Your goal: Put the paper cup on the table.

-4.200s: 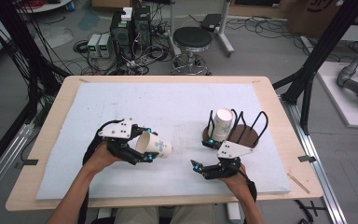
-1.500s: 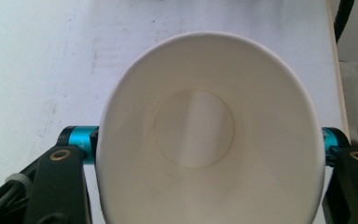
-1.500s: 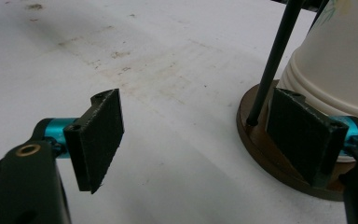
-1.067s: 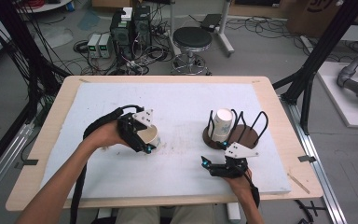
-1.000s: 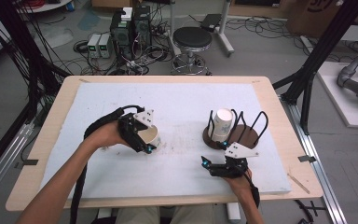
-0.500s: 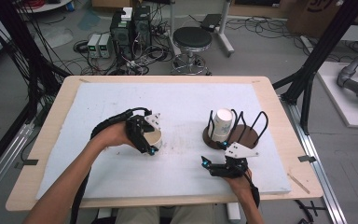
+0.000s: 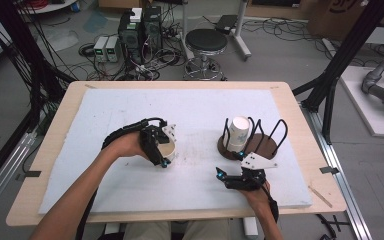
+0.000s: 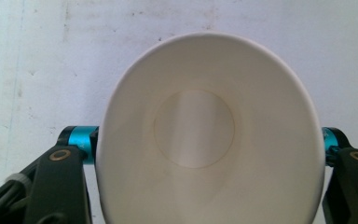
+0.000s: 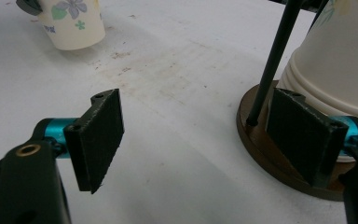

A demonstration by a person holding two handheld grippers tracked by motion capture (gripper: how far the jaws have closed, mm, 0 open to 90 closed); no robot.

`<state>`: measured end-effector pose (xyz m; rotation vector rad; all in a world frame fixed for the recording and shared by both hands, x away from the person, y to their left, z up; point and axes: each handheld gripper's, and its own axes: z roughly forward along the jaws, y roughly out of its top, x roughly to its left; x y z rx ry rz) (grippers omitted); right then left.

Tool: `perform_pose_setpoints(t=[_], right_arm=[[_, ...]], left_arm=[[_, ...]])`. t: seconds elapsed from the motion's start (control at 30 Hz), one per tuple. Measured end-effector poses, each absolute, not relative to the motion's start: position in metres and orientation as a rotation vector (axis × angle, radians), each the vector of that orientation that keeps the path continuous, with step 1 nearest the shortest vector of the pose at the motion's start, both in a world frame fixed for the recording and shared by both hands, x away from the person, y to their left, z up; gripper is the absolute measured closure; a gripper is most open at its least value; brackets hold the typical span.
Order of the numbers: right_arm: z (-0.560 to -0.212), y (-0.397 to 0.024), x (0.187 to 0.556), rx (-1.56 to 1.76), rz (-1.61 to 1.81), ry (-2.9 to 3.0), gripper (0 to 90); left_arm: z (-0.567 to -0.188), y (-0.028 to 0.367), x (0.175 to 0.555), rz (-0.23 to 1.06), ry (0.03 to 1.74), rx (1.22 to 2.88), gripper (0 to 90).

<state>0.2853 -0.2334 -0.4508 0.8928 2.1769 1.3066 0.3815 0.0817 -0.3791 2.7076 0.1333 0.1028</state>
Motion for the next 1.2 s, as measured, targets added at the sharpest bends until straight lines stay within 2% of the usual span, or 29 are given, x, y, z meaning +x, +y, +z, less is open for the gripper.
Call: perform_pose_setpoints(t=[0.6, 0.77, 0.93, 1.0, 1.2], right_arm=[[-0.451, -0.233, 0.284, 0.894, 1.308, 2.175, 19.7], [-0.451, -0.234, 0.285, 0.895, 1.313, 2.175, 19.6], [-0.451, -0.234, 0.284, 0.893, 1.311, 2.173, 19.7], [-0.451, -0.234, 0.284, 0.895, 1.313, 2.173, 19.7], [-0.451, -0.234, 0.284, 0.886, 1.315, 2.170, 19.7]], left_arm=[[-0.393, 0.065, 0.384, 0.105, 0.101, 2.729, 30.4], [-0.394, 0.068, 0.384, 0.099, 0.137, 2.709, 29.4], [-0.396, 0.067, 0.383, 0.128, 0.143, 2.709, 24.1], [-0.397, 0.066, 0.383, 0.148, 0.160, 2.710, 14.7], [-0.401, 0.064, 0.383, 0.127, 0.189, 2.720, 11.1]])
